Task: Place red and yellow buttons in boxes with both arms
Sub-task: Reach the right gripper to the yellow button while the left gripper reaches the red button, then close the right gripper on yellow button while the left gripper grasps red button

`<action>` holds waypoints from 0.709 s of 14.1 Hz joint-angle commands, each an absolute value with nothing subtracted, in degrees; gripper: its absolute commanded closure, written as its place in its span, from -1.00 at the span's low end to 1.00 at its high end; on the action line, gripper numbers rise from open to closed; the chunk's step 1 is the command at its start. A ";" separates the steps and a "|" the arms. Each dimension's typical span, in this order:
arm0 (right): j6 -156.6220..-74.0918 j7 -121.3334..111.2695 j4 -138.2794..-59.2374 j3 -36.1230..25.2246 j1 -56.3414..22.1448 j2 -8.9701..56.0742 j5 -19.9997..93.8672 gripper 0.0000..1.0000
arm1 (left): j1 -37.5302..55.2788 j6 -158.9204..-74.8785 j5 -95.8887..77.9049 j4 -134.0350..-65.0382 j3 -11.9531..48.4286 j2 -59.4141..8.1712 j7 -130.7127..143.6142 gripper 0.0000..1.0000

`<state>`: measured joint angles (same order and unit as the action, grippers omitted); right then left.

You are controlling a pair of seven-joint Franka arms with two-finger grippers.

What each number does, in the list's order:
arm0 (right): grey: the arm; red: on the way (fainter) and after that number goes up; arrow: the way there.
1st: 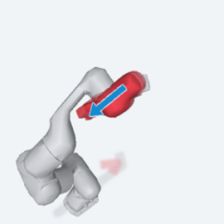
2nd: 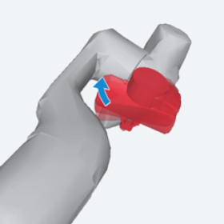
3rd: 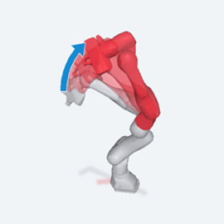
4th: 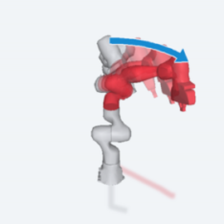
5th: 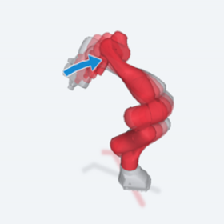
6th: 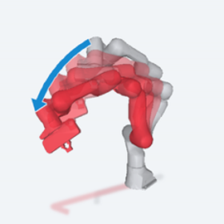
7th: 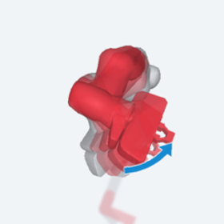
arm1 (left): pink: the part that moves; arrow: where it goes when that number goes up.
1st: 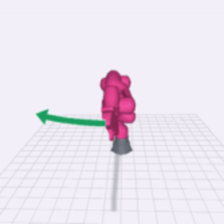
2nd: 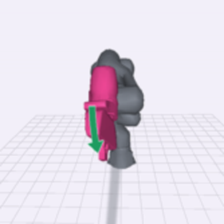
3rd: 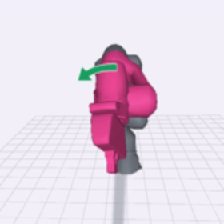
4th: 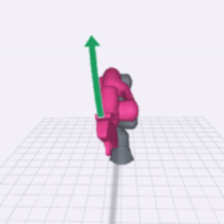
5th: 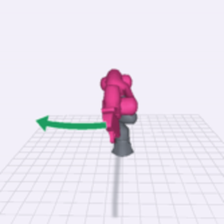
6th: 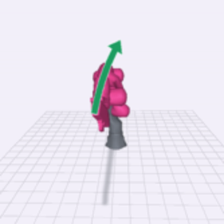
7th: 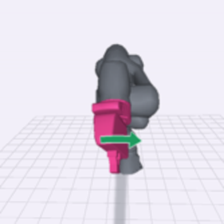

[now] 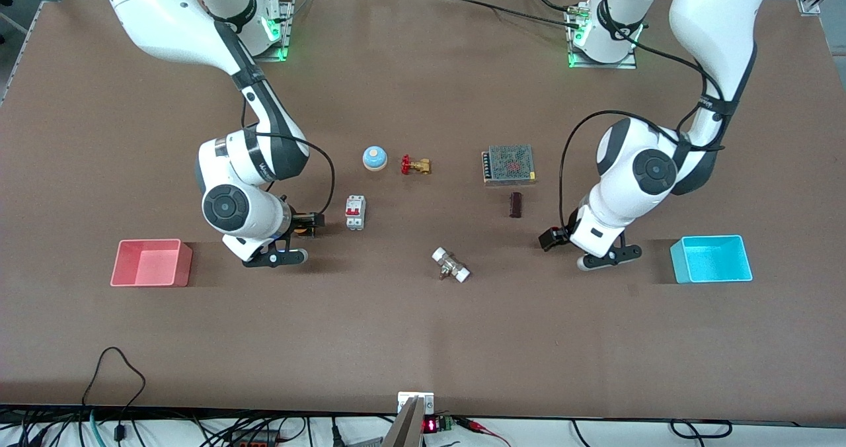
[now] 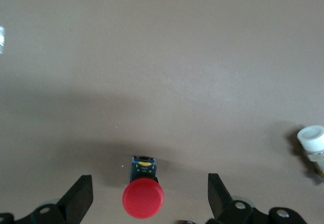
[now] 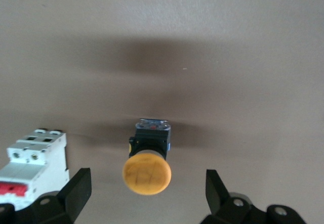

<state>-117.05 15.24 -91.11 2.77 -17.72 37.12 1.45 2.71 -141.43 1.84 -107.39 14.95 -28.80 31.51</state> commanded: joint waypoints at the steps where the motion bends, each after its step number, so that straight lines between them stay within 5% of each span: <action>1: -118.91 16.87 -92.89 2.55 -18.10 37.27 2.29 -1.00 | 3.60 -142.38 3.95 -108.72 14.33 -29.35 33.04 -1.00; 5: -122.61 17.83 -95.62 2.55 -18.11 37.35 2.29 -1.00 | 4.66 -142.38 5.36 -109.16 14.06 -30.94 33.84 -0.97; 10: -122.70 18.19 -95.54 2.55 -18.02 37.44 2.29 -0.94 | 4.66 -142.38 5.45 -109.34 13.97 -31.29 33.84 -0.49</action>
